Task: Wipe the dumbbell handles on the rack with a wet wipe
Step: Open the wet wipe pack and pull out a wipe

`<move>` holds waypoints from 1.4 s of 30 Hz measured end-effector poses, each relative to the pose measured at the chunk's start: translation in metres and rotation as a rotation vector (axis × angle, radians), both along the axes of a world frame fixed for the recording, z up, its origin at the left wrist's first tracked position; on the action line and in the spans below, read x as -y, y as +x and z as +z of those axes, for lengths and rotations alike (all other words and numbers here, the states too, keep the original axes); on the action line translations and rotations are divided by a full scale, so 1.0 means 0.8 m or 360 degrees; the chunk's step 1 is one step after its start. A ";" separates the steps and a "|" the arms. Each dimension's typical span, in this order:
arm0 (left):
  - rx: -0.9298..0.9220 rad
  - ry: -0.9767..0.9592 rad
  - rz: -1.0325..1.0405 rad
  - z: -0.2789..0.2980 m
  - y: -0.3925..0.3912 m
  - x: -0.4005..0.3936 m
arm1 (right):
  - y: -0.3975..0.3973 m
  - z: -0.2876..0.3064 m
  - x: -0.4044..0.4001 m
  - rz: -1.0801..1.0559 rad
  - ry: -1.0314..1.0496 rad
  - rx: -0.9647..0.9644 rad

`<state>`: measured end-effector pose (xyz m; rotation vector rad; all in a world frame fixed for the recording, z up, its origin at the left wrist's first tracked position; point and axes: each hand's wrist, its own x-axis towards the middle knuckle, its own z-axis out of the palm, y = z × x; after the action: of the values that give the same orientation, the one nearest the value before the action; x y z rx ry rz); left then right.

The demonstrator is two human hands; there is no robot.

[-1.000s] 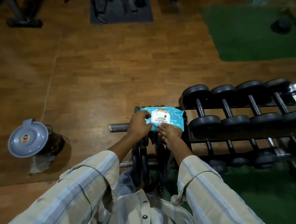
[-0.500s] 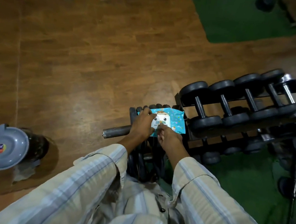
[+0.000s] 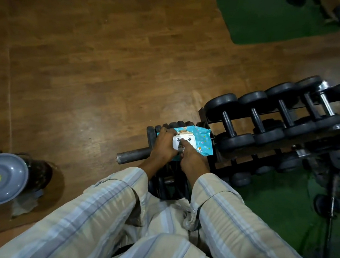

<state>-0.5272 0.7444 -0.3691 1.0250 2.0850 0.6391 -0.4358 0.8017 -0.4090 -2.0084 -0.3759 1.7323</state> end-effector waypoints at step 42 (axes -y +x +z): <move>-0.0344 -0.0078 -0.0202 -0.024 0.000 -0.013 | 0.019 0.072 -0.042 0.2815 0.1306 0.1766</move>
<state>-0.5270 0.7550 -0.3883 1.2338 2.1862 0.4275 -0.4203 0.8356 -0.3514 -1.4985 -3.1311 0.2327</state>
